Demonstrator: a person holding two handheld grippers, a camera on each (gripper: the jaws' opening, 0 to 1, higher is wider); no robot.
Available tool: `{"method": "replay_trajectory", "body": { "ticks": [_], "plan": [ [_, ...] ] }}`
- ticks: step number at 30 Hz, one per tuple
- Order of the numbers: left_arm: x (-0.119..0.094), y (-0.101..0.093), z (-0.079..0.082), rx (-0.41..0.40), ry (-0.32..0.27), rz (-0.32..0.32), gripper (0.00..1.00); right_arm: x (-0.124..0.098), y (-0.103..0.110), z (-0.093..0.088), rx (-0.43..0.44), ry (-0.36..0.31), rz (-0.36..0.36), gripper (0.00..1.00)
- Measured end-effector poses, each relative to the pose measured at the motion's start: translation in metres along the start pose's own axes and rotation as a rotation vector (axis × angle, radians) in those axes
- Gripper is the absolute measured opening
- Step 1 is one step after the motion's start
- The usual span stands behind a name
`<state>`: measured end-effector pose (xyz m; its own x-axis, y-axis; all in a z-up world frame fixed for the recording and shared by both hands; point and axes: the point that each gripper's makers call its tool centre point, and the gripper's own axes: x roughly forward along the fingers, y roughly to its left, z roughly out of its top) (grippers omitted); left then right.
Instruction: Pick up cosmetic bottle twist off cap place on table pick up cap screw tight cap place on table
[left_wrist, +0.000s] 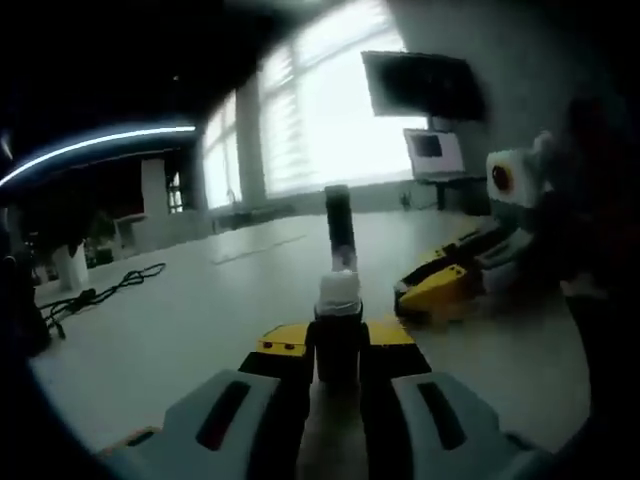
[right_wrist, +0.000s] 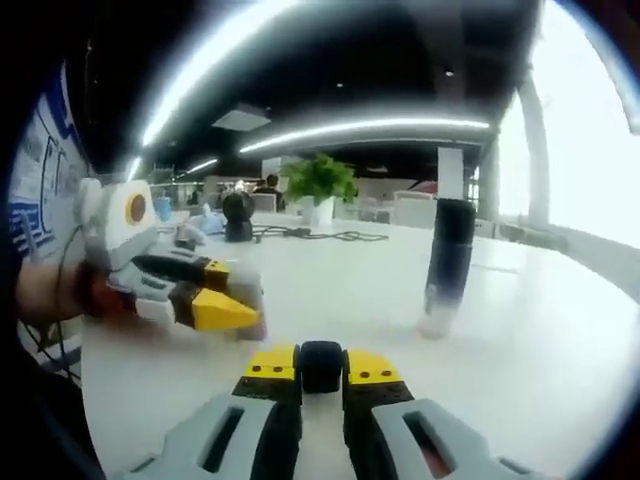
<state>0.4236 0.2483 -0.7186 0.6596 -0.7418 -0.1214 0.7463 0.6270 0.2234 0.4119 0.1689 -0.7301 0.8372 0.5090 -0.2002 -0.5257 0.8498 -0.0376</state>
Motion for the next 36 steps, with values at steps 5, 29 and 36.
{"method": "replay_trajectory", "body": {
  "ticks": [5, 29, 36],
  "plan": [
    [-0.013, -0.018, 0.043, -0.091, -0.198, -0.111, 0.08, -0.013, -0.004, 0.031, 0.094, -0.108, 0.009, 0.10],
    [-0.001, -0.043, 0.034, -0.261, -0.134, -0.192, 0.08, -0.036, 0.011, 0.070, 0.100, -0.184, 0.022, 0.10],
    [-0.004, -0.049, 0.044, -0.215, -0.194, -0.191, 0.08, -0.038, 0.014, 0.075, 0.102, -0.198, 0.029, 0.10]
  ]
}}
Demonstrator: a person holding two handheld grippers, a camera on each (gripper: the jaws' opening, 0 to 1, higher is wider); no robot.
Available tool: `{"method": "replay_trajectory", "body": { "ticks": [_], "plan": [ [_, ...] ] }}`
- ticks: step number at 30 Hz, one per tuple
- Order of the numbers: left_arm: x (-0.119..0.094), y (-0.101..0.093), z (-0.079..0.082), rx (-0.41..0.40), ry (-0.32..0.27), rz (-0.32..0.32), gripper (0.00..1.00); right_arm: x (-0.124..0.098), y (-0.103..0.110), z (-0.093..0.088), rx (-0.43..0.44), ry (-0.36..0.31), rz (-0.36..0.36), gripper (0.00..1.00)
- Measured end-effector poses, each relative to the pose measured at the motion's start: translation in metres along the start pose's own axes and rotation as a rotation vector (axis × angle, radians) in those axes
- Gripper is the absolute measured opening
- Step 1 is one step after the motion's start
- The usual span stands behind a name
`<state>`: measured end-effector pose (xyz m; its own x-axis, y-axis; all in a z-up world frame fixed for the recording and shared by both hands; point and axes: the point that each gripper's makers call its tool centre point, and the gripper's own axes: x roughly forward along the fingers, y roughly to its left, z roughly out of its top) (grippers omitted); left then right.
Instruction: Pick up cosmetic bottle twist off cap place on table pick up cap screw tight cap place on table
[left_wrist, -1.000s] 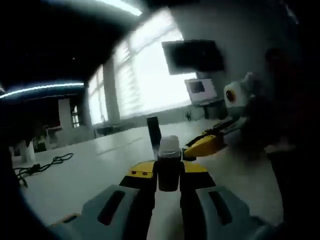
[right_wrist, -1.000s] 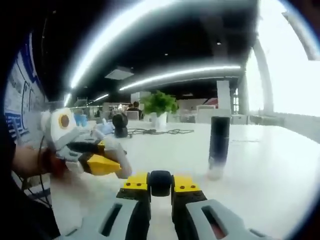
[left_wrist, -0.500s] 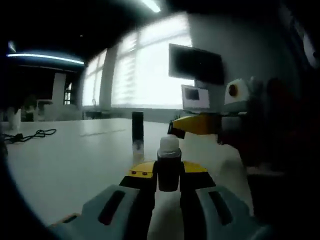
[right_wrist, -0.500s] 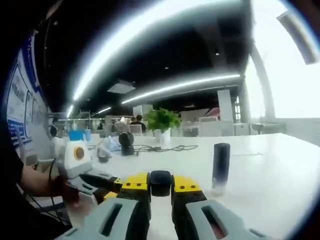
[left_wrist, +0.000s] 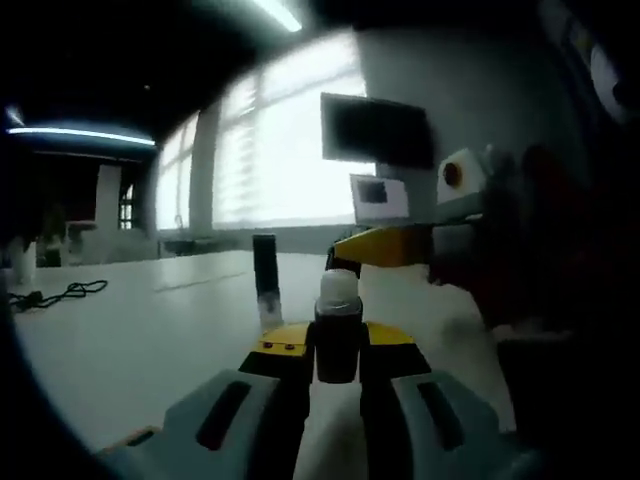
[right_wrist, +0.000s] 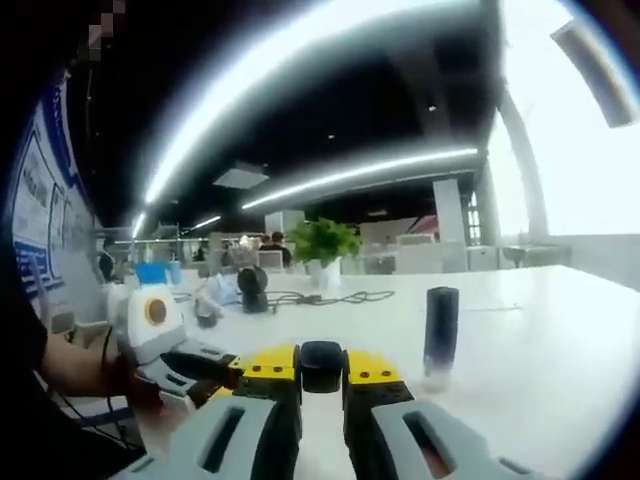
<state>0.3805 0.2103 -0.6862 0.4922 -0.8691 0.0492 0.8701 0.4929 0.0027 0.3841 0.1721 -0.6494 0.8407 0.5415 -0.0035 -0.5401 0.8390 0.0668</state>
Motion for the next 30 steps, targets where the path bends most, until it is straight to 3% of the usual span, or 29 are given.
{"method": "replay_trajectory", "body": {
  "ticks": [2, 6, 15, 30],
  "plan": [
    [0.000, 0.003, 0.000, -0.017, 0.002, 0.000, 0.08, -0.001, 0.004, 0.003, -0.001, -0.008, 0.004, 0.10],
    [0.001, 0.003, -0.006, 0.084, 0.029, 0.012, 0.08, 0.000, 0.008, 0.007, -0.005, -0.017, 0.008, 0.10],
    [0.000, 0.002, -0.013, 0.045, 0.077, 0.032, 0.08, 0.002, 0.021, 0.011, -0.017, -0.006, 0.039, 0.09],
    [0.001, 0.002, -0.021, 0.051, 0.115, 0.038, 0.08, 0.015, 0.035, -0.007, -0.086, 0.068, 0.072, 0.09]
  ]
}}
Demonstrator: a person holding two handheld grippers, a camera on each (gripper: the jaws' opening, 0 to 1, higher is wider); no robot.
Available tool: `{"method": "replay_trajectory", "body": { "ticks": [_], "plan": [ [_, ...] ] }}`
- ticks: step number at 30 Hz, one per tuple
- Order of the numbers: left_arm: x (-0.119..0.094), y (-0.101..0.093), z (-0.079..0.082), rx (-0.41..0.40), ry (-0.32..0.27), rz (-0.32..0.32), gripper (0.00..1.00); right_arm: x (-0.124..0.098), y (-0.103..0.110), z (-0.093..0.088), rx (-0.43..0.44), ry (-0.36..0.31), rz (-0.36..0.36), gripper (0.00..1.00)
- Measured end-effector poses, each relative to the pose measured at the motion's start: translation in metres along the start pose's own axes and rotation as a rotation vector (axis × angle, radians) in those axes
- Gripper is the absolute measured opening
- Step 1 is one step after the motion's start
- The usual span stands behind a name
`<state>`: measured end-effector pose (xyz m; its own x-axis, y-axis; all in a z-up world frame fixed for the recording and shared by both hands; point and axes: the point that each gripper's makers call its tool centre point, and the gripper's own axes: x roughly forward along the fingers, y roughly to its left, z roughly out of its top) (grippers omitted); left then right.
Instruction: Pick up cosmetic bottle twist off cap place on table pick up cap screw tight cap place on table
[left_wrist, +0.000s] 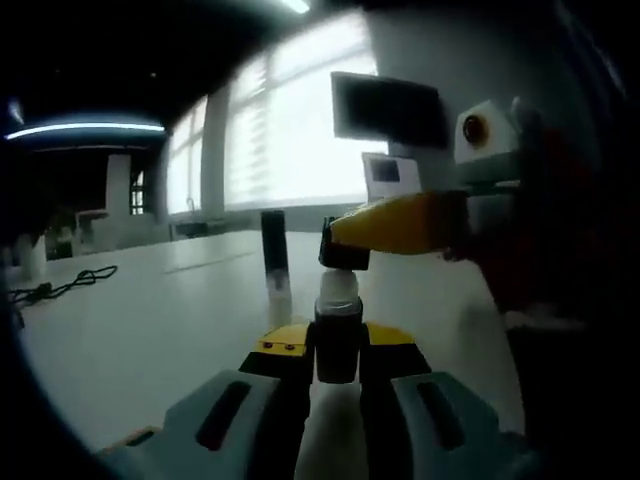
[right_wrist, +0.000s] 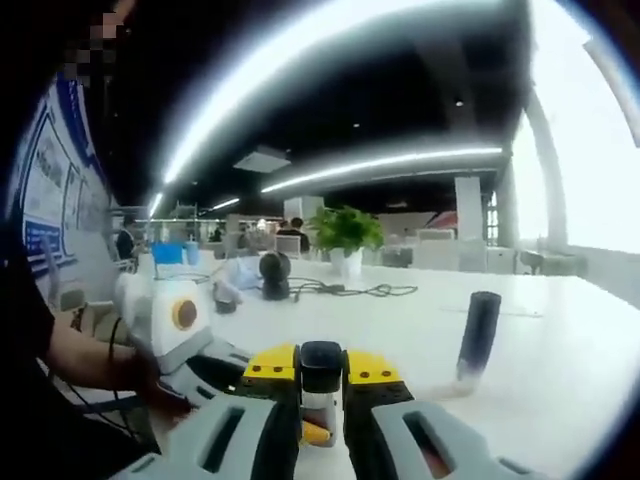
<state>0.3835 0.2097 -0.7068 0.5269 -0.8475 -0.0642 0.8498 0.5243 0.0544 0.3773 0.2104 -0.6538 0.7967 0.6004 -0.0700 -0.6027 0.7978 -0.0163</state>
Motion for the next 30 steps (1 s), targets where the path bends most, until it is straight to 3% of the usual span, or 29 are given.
{"method": "replay_trajectory", "body": {
  "ticks": [17, 30],
  "plan": [
    [0.002, 0.003, -0.004, 0.009, 0.023, 0.006, 0.08, 0.006, 0.006, -0.015, -0.010, 0.058, 0.034, 0.09],
    [0.004, 0.000, -0.011, 0.026, 0.053, 0.003, 0.08, 0.006, 0.000, -0.026, -0.058, 0.081, 0.017, 0.09]
  ]
}}
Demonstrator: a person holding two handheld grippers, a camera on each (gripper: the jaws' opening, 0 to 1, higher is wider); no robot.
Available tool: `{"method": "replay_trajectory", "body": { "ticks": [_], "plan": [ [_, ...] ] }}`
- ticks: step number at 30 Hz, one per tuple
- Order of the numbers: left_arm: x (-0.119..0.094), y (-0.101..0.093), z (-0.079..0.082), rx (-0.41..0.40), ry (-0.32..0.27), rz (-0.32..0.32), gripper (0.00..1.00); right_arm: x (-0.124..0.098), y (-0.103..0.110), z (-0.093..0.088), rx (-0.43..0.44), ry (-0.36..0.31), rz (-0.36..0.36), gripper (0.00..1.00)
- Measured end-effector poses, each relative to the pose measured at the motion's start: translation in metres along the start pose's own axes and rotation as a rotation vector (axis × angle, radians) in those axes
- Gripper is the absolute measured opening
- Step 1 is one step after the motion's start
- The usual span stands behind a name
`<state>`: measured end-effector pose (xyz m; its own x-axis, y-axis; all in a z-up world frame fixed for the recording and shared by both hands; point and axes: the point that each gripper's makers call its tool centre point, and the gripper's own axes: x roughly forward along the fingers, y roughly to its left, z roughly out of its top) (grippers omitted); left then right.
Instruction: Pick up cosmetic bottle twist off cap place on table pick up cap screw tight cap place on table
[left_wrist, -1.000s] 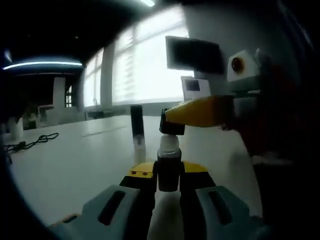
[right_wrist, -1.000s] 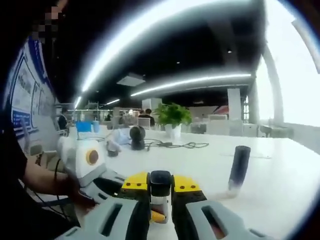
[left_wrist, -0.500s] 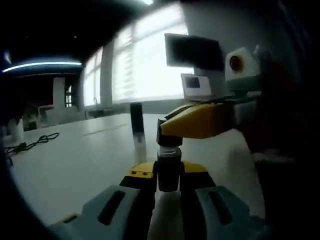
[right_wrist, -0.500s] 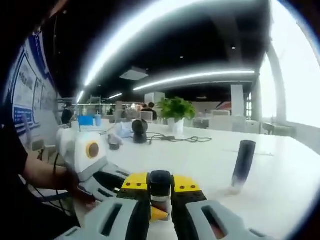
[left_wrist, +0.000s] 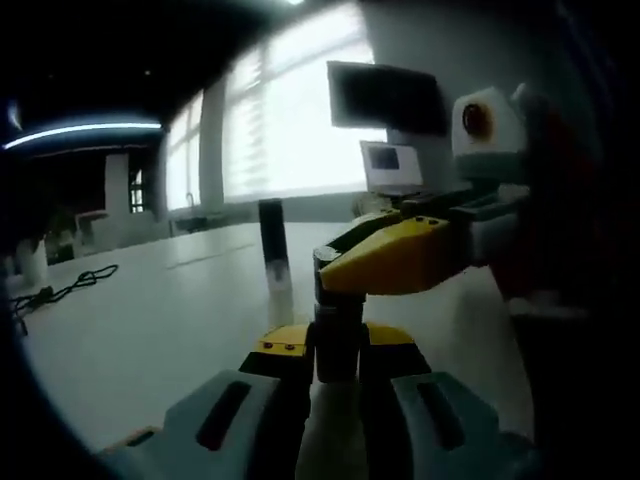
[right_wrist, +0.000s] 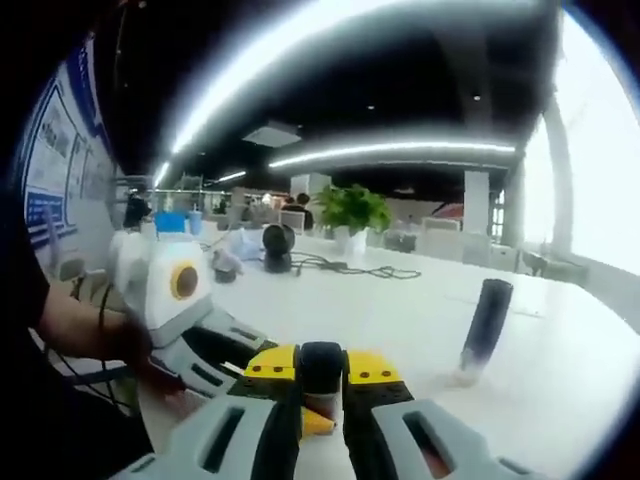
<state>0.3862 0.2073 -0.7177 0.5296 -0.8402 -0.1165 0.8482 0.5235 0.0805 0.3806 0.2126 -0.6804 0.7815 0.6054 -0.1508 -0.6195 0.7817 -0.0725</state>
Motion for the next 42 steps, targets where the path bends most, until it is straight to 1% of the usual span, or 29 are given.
{"method": "replay_trajectory", "body": {
  "ticks": [2, 4, 5, 8, 11, 14, 15, 16, 17, 21, 24, 25, 27, 32, 36, 38, 40, 41, 42],
  "plan": [
    [0.002, -0.001, -0.004, 0.001, 0.024, -0.002, 0.08, 0.000, -0.001, -0.004, 0.023, -0.013, 0.012, 0.09],
    [0.002, -0.001, -0.004, 0.002, 0.024, -0.006, 0.08, -0.001, -0.001, -0.004, 0.031, -0.048, 0.032, 0.09],
    [0.002, -0.001, -0.004, -0.001, 0.023, -0.012, 0.08, -0.001, -0.001, -0.004, 0.042, -0.064, 0.054, 0.09],
    [0.002, -0.003, -0.005, -0.010, 0.019, -0.028, 0.08, -0.002, -0.001, -0.004, 0.061, -0.076, 0.086, 0.09],
    [0.003, -0.004, -0.005, -0.003, 0.014, -0.049, 0.08, -0.002, 0.001, -0.003, 0.052, -0.079, 0.106, 0.09],
    [0.004, -0.004, -0.004, -0.011, 0.017, -0.051, 0.08, -0.002, 0.002, -0.003, 0.044, -0.078, 0.110, 0.09],
    [0.003, -0.003, -0.008, -0.048, 0.030, -0.030, 0.08, -0.002, 0.002, -0.003, 0.044, -0.079, 0.114, 0.09],
    [0.004, -0.005, -0.006, -0.026, 0.024, -0.053, 0.08, -0.002, 0.003, -0.003, 0.042, -0.079, 0.114, 0.09],
    [0.003, -0.004, -0.007, -0.031, 0.027, -0.050, 0.08, -0.002, 0.003, -0.003, 0.042, -0.082, 0.115, 0.09],
    [0.004, -0.004, -0.008, 0.009, 0.029, -0.048, 0.09, -0.001, 0.003, -0.003, 0.043, -0.091, 0.117, 0.09],
    [0.004, -0.003, -0.008, 0.007, 0.028, -0.043, 0.08, -0.001, 0.003, -0.002, 0.049, -0.096, 0.117, 0.09],
    [0.004, -0.002, -0.007, 0.018, 0.026, -0.031, 0.08, -0.001, 0.003, -0.002, 0.048, -0.096, 0.117, 0.09],
    [0.003, -0.002, -0.008, -0.007, 0.033, -0.025, 0.08, -0.001, 0.004, -0.002, 0.043, -0.093, 0.114, 0.09],
    [-0.001, -0.004, 0.002, -0.052, -0.007, -0.018, 0.08, -0.004, 0.005, 0.009, 0.046, -0.113, 0.116, 0.09],
    [-0.006, -0.004, 0.009, -0.039, -0.023, 0.010, 0.07, -0.005, 0.009, 0.016, 0.032, -0.115, 0.107, 0.09],
    [-0.010, -0.003, 0.017, -0.039, -0.048, 0.038, 0.07, -0.007, 0.009, 0.022, 0.041, -0.134, 0.085, 0.09],
    [-0.013, -0.004, 0.023, -0.036, -0.067, 0.053, 0.07, -0.009, 0.011, 0.029, 0.040, -0.155, 0.061, 0.09],
    [-0.015, -0.003, 0.027, -0.027, -0.081, 0.062, 0.07, -0.010, 0.010, 0.034, 0.047, -0.169, 0.033, 0.09],
    [-0.017, -0.002, 0.032, -0.004, -0.093, 0.072, 0.07, -0.012, 0.011, 0.037, 0.039, -0.175, 0.023, 0.09]
  ]
}}
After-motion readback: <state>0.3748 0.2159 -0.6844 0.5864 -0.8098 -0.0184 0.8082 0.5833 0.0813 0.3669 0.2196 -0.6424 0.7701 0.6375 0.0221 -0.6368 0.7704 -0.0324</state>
